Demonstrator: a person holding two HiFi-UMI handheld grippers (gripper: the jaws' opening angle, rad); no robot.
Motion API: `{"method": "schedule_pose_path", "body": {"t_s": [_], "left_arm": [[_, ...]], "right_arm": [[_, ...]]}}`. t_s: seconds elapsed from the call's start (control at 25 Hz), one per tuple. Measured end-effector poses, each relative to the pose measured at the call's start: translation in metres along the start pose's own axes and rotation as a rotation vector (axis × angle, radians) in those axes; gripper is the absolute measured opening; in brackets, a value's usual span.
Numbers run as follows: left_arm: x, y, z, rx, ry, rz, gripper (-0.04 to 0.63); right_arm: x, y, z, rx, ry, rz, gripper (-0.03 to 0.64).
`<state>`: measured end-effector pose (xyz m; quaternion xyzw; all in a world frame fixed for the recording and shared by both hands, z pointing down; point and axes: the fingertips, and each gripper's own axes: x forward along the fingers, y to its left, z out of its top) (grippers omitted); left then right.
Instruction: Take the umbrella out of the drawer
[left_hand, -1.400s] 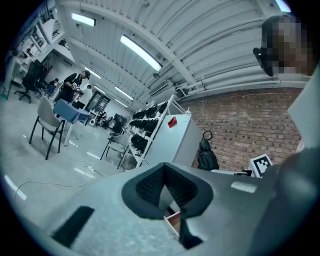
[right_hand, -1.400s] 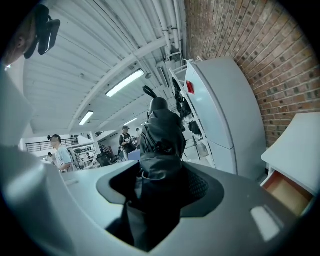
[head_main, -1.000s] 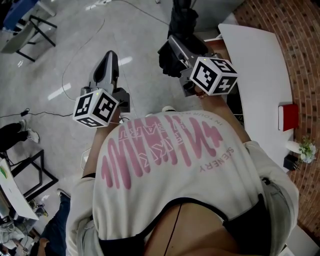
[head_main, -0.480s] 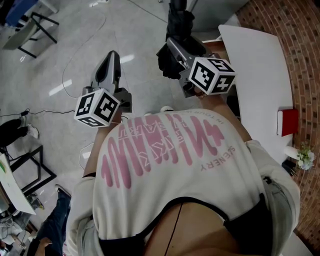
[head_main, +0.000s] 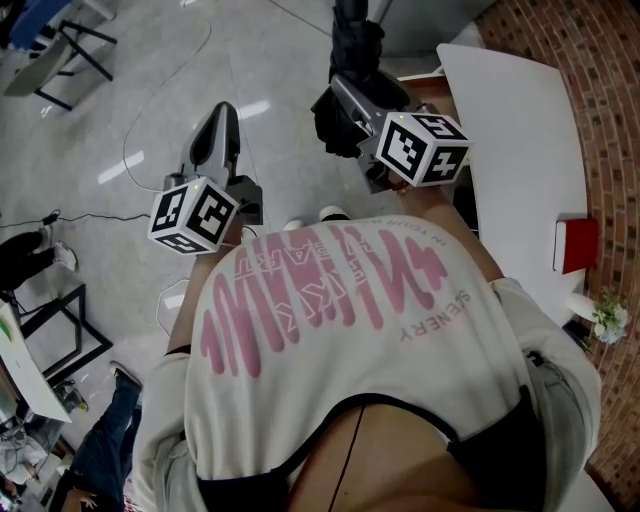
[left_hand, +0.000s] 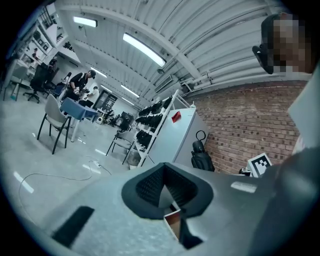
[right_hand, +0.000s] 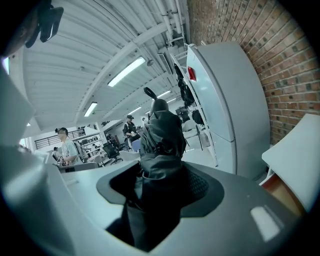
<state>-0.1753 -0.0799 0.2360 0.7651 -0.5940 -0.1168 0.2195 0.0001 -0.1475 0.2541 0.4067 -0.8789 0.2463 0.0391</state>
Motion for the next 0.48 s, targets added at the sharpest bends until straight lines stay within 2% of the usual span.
{"method": "schedule_pose_path", "body": {"t_s": [0.48], "left_arm": [[0.015, -0.008, -0.013, -0.003, 0.021, -0.01, 0.0]], "right_arm": [[-0.002, -0.018, -0.004, -0.011, 0.012, -0.013, 0.265]]}}
